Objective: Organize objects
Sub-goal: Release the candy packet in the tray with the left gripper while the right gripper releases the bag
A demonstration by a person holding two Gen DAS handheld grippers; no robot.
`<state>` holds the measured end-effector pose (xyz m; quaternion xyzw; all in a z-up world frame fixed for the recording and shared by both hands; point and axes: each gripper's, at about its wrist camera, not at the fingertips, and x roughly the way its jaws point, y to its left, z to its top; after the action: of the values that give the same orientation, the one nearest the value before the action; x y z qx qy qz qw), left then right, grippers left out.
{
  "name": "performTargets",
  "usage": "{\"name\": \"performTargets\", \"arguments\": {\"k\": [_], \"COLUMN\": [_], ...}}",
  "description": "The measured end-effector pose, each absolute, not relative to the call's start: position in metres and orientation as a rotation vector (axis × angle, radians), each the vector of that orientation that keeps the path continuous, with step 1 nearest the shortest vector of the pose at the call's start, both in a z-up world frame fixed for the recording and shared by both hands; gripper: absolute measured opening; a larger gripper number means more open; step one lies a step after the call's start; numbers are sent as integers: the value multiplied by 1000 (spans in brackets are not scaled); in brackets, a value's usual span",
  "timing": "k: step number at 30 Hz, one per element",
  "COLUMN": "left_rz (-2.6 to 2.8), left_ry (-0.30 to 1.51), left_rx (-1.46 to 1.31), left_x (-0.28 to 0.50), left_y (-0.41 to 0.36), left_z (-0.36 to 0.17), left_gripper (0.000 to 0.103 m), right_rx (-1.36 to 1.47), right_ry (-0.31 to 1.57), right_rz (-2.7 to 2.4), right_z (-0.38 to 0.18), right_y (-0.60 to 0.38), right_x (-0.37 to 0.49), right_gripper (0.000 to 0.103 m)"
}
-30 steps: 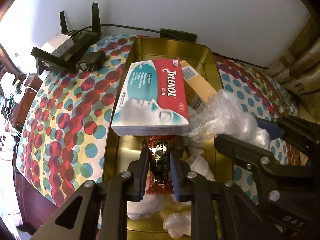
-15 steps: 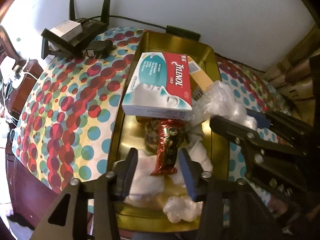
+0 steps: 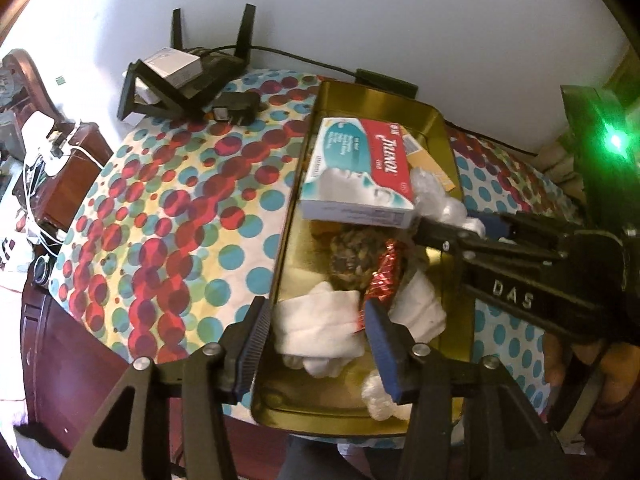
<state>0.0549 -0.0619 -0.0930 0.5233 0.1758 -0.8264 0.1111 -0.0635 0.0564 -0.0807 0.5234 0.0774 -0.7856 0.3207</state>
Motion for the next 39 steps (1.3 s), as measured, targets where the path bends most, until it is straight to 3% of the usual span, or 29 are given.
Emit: {"name": "performTargets", "arguments": {"k": [28, 31, 32, 39], "left_rz": [-2379, -2377, -2378, -2386], "left_ry": [500, 519, 526, 524], "left_rx": [1455, 1435, 1431, 1392], "left_x": [45, 40, 38, 30], "left_y": [-79, -82, -83, -82], "left_z": [-87, -84, -83, -76], "left_gripper": [50, 50, 50, 50], "right_rx": [1406, 1399, 1398, 1345], "right_ry": [238, 224, 219, 225], "right_rz": [-2198, -2219, -2231, -2287], "right_z": [-91, -88, -87, -69], "right_y": [35, 36, 37, 40], "right_x": [-137, -137, -136, -127], "right_gripper": [43, 58, 67, 86]}}
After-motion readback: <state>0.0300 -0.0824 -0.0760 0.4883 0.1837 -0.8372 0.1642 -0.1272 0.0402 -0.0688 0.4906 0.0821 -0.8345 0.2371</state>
